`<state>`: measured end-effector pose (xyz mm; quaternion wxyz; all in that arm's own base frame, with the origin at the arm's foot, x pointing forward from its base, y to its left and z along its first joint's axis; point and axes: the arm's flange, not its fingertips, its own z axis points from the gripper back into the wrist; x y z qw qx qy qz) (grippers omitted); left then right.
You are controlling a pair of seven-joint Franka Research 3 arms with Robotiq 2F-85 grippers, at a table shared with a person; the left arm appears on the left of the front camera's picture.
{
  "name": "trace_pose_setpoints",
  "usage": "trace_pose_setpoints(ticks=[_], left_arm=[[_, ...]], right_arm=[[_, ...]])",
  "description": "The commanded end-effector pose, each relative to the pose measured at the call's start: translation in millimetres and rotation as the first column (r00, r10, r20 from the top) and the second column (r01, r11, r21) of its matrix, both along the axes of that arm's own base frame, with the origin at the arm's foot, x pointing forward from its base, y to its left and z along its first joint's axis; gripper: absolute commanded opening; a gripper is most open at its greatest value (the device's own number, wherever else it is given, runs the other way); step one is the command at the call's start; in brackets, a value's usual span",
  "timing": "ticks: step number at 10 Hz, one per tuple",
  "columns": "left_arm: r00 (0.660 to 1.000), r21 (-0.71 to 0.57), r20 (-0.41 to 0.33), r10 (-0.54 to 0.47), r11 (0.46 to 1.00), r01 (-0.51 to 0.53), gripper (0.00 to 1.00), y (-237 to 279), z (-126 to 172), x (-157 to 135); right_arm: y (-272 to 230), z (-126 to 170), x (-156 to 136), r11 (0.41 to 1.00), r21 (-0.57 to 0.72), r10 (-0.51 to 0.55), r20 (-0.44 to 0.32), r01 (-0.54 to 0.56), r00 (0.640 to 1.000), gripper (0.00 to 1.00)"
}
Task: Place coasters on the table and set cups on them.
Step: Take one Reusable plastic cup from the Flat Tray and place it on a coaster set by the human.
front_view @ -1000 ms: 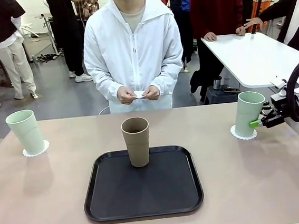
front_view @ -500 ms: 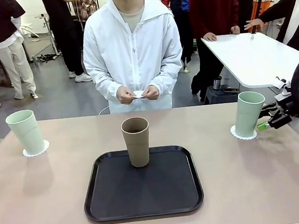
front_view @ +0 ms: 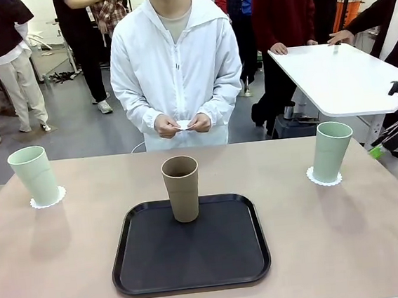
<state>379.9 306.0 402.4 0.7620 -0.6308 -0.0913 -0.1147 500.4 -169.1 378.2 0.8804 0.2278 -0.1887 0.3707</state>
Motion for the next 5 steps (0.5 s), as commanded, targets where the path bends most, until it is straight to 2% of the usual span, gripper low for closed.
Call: trace_pose_setpoints(ticks=[1,3,5], left_arm=[[1.000,0.008,-0.004,0.004,1.000,-0.003,1.00,0,2,-1],[1.000,0.008,-0.004,0.004,1.000,-0.003,1.00,0,2,-1],[1.000,0.008,-0.004,0.004,1.000,-0.003,1.00,0,2,-1]], right_arm=[[31,43,-25,0.984,-0.118,-0.150,-0.156,0.132,0.976,1.00],[52,92,-39,0.964,-0.186,-0.223,-0.192,0.188,0.956,1.00],[88,121,-61,0.942,-0.272,-0.247,-0.161,0.198,0.955,1.00]])
